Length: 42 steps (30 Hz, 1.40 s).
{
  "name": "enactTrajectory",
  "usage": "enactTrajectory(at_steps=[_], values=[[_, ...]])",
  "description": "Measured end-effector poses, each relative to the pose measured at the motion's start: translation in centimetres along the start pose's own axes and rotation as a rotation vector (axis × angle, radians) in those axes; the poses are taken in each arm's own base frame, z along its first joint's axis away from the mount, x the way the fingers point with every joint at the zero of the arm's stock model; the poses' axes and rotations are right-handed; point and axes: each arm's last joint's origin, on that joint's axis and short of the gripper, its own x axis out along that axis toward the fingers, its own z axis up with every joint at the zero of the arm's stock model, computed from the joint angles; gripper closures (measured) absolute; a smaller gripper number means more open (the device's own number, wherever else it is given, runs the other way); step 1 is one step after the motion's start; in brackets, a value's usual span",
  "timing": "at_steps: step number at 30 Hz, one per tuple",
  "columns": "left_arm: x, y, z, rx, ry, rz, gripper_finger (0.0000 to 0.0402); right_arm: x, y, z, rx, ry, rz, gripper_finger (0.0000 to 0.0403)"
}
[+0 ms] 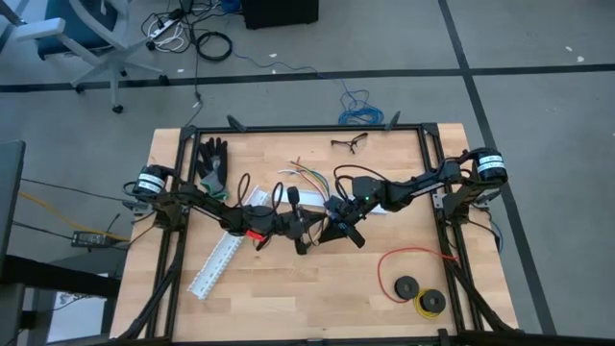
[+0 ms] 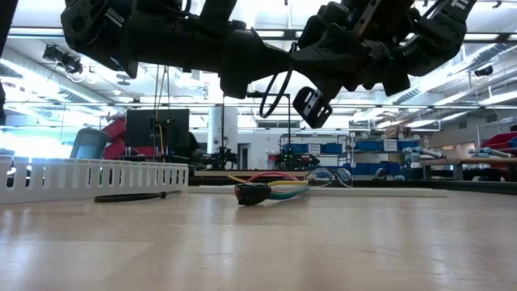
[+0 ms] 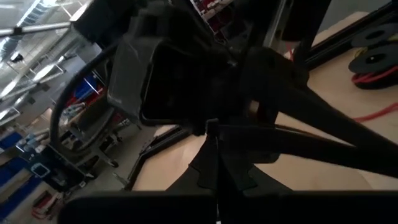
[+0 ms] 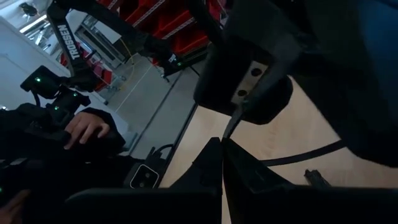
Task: Ziptie cables
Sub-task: Wrap the cables together using a zip tie
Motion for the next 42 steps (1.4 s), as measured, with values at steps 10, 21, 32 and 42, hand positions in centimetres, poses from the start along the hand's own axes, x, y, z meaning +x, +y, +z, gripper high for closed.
enactTrajectory(at_steps=[10, 21, 32, 42], values=[[0.0, 0.0, -0.1, -0.031, 0.007, -0.002, 0.0401, -0.2, -0.3, 0.1, 0.004, -0.01, -0.034, 0.0403], [0.0, -0.2, -0.6, -0.009, 0.07, -0.009, 0.0401, -0.9, -1.1, 0.5, 0.087, -0.012, -0.023, 0.0403], [-0.1, -0.5, -1.1, 0.017, 0.13, -0.013, 0.0401, -2.1, -2.3, 1.1, 0.134, -0.032, -0.069, 0.0403], [-0.2, -0.7, -1.4, 0.033, 0.183, 0.008, 0.0401, -3.2, -3.2, 1.5, 0.105, -0.006, -0.038, 0.0403]])
